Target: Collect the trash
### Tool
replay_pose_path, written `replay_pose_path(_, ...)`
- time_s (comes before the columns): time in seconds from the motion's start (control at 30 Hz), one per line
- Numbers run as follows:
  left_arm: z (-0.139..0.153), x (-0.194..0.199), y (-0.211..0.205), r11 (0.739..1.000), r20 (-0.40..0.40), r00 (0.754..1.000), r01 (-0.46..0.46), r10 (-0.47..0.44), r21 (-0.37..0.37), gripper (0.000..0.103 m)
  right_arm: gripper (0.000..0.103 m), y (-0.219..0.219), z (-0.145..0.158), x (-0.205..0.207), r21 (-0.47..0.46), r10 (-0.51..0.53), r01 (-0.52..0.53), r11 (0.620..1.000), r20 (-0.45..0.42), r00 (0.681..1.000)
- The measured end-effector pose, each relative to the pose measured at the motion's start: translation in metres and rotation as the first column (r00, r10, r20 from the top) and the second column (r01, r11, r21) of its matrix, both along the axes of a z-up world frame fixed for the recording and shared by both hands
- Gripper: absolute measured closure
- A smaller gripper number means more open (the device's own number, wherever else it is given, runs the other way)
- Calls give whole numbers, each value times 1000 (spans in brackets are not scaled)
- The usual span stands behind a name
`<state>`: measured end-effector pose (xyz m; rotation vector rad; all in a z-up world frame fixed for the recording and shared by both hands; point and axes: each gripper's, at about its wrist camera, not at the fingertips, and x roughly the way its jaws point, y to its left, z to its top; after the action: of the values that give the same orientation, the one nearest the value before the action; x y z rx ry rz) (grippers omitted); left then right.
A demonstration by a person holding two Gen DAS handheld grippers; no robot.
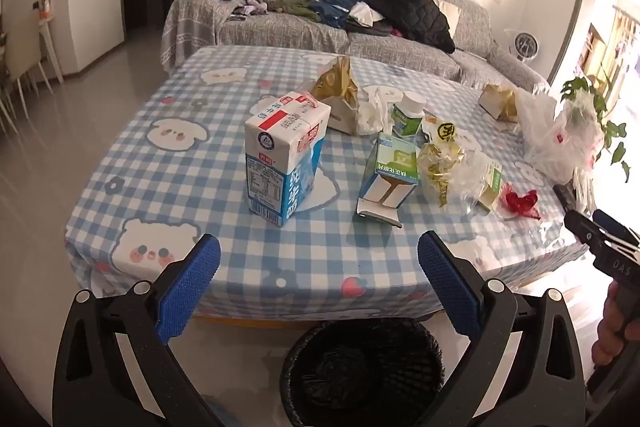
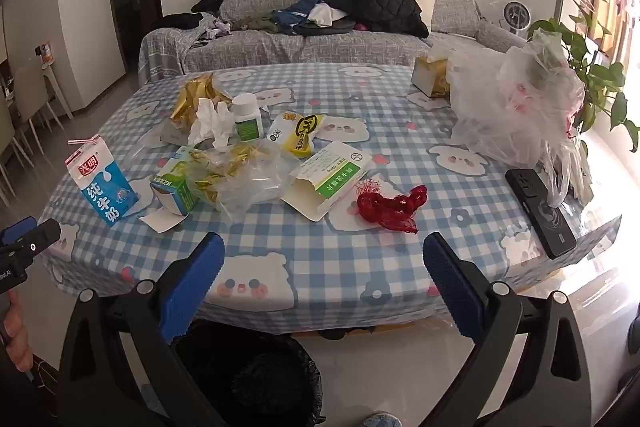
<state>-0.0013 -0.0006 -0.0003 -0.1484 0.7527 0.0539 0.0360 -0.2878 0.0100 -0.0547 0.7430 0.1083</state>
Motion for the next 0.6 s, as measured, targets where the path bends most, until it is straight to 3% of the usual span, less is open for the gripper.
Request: replay_pose_path(0.6,-1,-2,-2,999,-33,999,-17,19,40,6,7,-3,6,-10,17,12,-12,1000,15,1000)
